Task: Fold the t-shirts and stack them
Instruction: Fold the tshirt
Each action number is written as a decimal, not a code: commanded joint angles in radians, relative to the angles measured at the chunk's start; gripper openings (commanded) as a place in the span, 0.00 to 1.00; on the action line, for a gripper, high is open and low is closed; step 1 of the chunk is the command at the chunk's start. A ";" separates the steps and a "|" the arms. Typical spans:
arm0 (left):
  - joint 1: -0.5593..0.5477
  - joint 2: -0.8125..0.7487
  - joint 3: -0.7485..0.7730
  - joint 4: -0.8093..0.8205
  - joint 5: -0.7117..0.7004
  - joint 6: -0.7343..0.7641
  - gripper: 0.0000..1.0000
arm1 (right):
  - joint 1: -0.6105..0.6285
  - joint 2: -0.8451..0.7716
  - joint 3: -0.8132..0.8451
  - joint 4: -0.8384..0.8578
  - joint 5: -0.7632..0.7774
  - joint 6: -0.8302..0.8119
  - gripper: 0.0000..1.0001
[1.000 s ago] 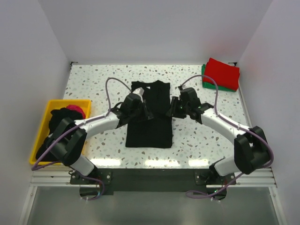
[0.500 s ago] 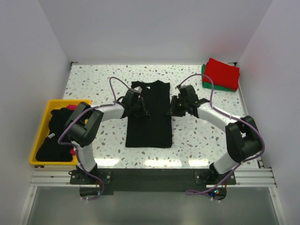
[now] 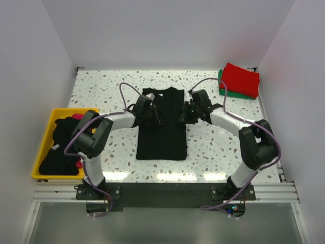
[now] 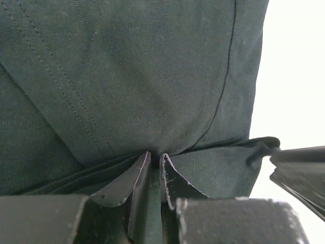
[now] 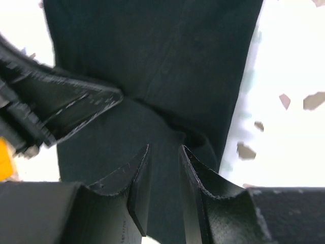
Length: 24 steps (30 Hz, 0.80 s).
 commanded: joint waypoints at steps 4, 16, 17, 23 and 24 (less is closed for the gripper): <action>0.005 0.026 0.023 -0.003 0.011 0.024 0.17 | -0.032 0.112 0.041 0.012 0.031 -0.016 0.30; 0.007 -0.023 -0.008 0.004 0.014 0.035 0.17 | -0.095 0.112 0.004 0.004 0.013 -0.005 0.29; 0.007 -0.031 -0.001 0.001 0.013 0.036 0.17 | -0.095 0.103 0.006 0.000 0.016 -0.005 0.29; 0.031 -0.120 0.070 -0.028 0.013 0.078 0.21 | -0.095 0.001 0.049 -0.057 0.028 -0.011 0.29; 0.036 -0.137 0.078 -0.036 0.008 0.084 0.23 | -0.096 -0.015 0.053 -0.078 0.031 -0.013 0.30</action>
